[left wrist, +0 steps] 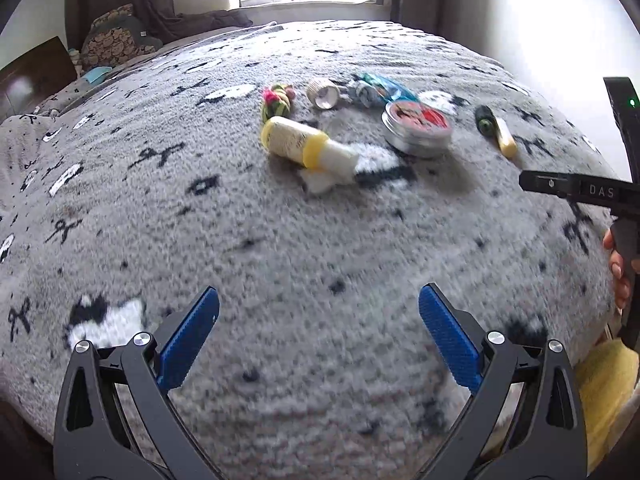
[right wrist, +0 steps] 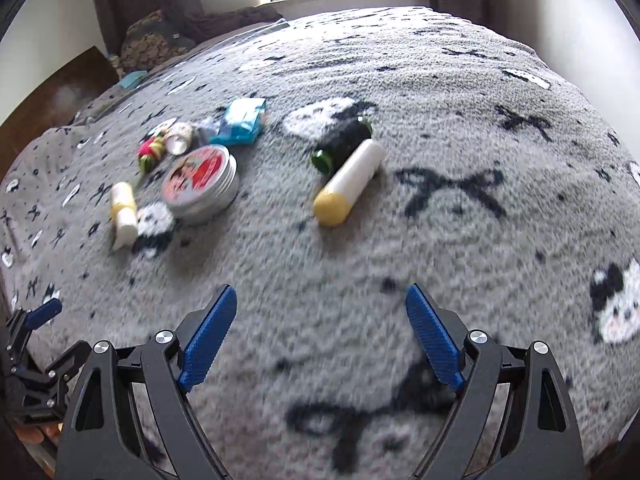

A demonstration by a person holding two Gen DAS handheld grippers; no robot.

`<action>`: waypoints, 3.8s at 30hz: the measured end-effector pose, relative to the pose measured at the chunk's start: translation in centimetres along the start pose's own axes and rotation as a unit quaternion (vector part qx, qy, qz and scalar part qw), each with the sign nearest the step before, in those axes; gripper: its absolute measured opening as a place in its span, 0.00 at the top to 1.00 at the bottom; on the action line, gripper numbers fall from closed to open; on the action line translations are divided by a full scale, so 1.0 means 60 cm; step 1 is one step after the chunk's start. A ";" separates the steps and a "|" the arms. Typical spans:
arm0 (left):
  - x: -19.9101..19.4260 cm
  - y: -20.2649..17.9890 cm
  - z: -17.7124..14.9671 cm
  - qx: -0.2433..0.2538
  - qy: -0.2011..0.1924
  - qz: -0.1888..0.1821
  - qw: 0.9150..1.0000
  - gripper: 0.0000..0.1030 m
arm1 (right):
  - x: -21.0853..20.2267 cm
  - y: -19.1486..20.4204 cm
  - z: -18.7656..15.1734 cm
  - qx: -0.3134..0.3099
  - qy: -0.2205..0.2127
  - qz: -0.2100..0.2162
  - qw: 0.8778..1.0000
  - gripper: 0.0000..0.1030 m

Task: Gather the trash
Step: 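Raise both tools back over the bed toward the remaining items, then grasp the yellow-capped bottle with the left tool while the right tool grasps the white-yellow tube, then carry the bottle and tube down beside the bed toward the bin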

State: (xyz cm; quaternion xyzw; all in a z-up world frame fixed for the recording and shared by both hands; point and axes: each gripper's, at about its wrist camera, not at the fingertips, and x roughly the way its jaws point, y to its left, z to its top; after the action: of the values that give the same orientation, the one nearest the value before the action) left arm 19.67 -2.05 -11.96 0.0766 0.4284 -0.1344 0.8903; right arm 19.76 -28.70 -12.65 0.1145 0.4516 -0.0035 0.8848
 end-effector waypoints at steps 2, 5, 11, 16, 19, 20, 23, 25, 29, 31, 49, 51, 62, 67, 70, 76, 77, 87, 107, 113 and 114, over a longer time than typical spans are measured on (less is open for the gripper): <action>0.016 0.006 0.027 -0.007 -0.004 0.006 1.000 0.08 | 0.014 -0.002 0.018 0.005 0.000 -0.003 1.000 0.16; 0.040 0.008 0.067 -0.015 -0.006 0.017 1.000 0.08 | 0.031 -0.006 0.040 0.011 0.001 -0.008 1.000 0.20; 0.077 0.006 0.128 -0.032 -0.011 0.027 0.999 0.08 | 0.050 -0.013 0.072 0.017 -0.001 -0.016 1.000 0.31; 0.111 0.003 0.153 -0.033 -0.002 0.051 0.998 0.09 | 0.069 -0.012 0.087 0.006 0.000 -0.038 0.999 0.48; 0.135 0.015 0.162 -0.046 0.009 0.062 0.997 0.13 | 0.077 -0.013 0.090 -0.002 -0.001 -0.046 0.999 0.54; 0.144 0.020 0.165 -0.052 0.015 0.061 0.997 0.15 | 0.079 -0.015 0.091 -0.002 -0.002 -0.046 0.999 0.55; 0.164 0.032 0.166 -0.064 0.028 0.043 0.997 0.25 | 0.083 -0.019 0.092 -0.004 -0.006 -0.044 0.999 0.60; 0.167 0.032 0.165 -0.066 0.029 0.033 0.997 0.32 | 0.082 -0.019 0.090 -0.006 -0.008 -0.044 0.999 0.66; 0.161 0.026 0.160 -0.053 0.031 0.008 0.998 0.46 | 0.071 -0.020 0.078 -0.017 -0.009 -0.042 0.999 0.76; 0.155 0.022 0.155 -0.045 0.032 -0.004 0.998 0.58 | 0.062 -0.017 0.069 -0.025 -0.007 -0.040 0.999 0.78; 0.058 -0.019 0.050 0.012 0.022 -0.024 0.999 0.71 | -0.059 0.042 -0.080 -0.099 -0.010 0.019 0.995 0.79; 0.040 -0.028 0.029 0.020 0.019 -0.032 0.999 0.71 | -0.072 0.053 -0.095 -0.106 -0.013 0.026 0.994 0.79; -0.054 -0.068 -0.084 0.044 -0.001 -0.058 0.997 0.71 | -0.118 0.097 -0.176 -0.126 -0.013 0.061 0.990 0.79; -0.078 -0.075 -0.130 0.039 -0.001 -0.068 0.997 0.71 | -0.126 0.097 -0.208 -0.120 -0.006 0.067 0.991 0.79; -0.097 -0.078 -0.154 0.035 -0.004 -0.076 0.997 0.71 | -0.138 0.096 -0.222 -0.116 -0.010 0.073 0.991 0.79; -0.134 -0.084 -0.197 0.028 -0.013 -0.094 0.995 0.71 | -0.181 0.101 -0.248 -0.117 -0.030 0.085 0.989 0.79; -0.140 -0.087 -0.205 0.027 -0.015 -0.096 0.995 0.71 | -0.189 0.102 -0.256 -0.117 -0.032 0.089 0.989 0.79; -0.145 -0.110 -0.284 0.034 0.019 -0.119 0.992 0.71 | -0.195 0.108 -0.325 -0.117 0.003 0.118 0.986 0.79; -0.033 -0.144 -0.406 0.041 0.150 -0.121 0.980 0.71 | -0.082 0.100 -0.440 -0.097 0.134 0.088 0.982 0.79; -0.003 -0.145 -0.424 0.033 0.183 -0.130 0.974 0.71 | -0.047 0.080 -0.456 -0.063 0.172 0.097 0.978 0.79; 0.001 -0.144 -0.427 0.031 0.188 -0.132 0.973 0.71 | -0.041 0.078 -0.456 -0.058 0.178 0.100 0.977 0.79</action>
State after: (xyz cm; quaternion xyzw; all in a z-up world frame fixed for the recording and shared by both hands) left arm -1.93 -3.87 -28.11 0.0703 0.5904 -0.2473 0.7650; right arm -3.04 -18.74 -25.25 0.1064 0.5875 0.1317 0.7913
